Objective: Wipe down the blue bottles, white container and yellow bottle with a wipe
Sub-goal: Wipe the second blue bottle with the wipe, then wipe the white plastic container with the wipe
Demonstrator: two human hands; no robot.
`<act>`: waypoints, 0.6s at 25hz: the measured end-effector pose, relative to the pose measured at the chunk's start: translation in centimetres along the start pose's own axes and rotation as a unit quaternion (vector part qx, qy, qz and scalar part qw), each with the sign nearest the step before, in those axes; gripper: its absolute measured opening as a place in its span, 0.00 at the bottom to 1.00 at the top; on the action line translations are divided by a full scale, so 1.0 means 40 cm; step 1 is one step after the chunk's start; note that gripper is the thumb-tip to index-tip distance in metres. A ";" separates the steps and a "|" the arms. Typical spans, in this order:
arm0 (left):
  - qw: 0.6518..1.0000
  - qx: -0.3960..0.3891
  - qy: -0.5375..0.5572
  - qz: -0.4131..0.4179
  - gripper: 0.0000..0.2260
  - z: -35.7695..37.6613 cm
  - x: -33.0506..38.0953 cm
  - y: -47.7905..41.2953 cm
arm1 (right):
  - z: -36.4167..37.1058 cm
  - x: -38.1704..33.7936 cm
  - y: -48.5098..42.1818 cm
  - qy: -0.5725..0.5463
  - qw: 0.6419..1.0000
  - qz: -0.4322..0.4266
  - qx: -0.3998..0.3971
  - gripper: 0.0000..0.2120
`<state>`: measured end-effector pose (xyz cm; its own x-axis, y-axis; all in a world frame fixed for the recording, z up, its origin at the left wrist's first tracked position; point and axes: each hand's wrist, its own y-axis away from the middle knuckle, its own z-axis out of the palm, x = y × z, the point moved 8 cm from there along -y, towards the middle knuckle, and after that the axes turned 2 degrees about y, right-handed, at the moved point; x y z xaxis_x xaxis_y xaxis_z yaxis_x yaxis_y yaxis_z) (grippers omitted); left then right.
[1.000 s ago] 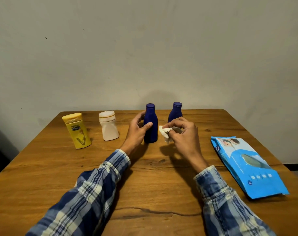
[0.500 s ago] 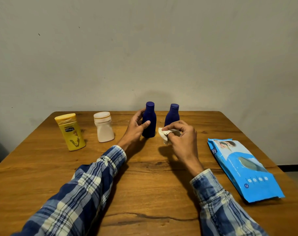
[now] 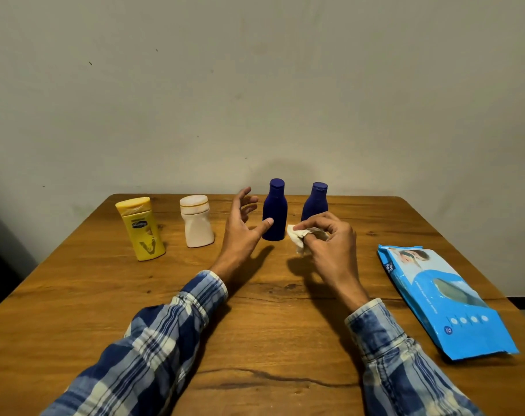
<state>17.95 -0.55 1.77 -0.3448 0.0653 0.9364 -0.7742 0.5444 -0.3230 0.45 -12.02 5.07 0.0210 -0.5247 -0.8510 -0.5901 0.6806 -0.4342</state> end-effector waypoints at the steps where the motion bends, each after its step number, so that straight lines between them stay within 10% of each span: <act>1: 0.999 0.039 -0.018 0.023 0.31 -0.022 0.020 0.019 | 0.003 -0.001 0.001 -0.008 1.000 0.000 -0.002 0.07; 7: 0.951 0.281 -0.066 0.110 0.13 -0.226 0.096 0.134 | 0.042 -0.022 0.018 -0.066 0.997 -0.011 -0.035 0.08; 15: 0.937 0.291 -0.194 -0.020 0.33 -0.251 -0.025 0.122 | 0.074 -0.049 0.045 -0.080 0.993 -0.039 -0.073 0.11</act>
<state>19.82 10.43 0.63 -0.3887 -0.3151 0.8658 -0.9101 -0.0154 -0.4141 1.74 -8.24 5.09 0.1926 -0.4772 -0.8575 -0.6920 0.5535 -0.4634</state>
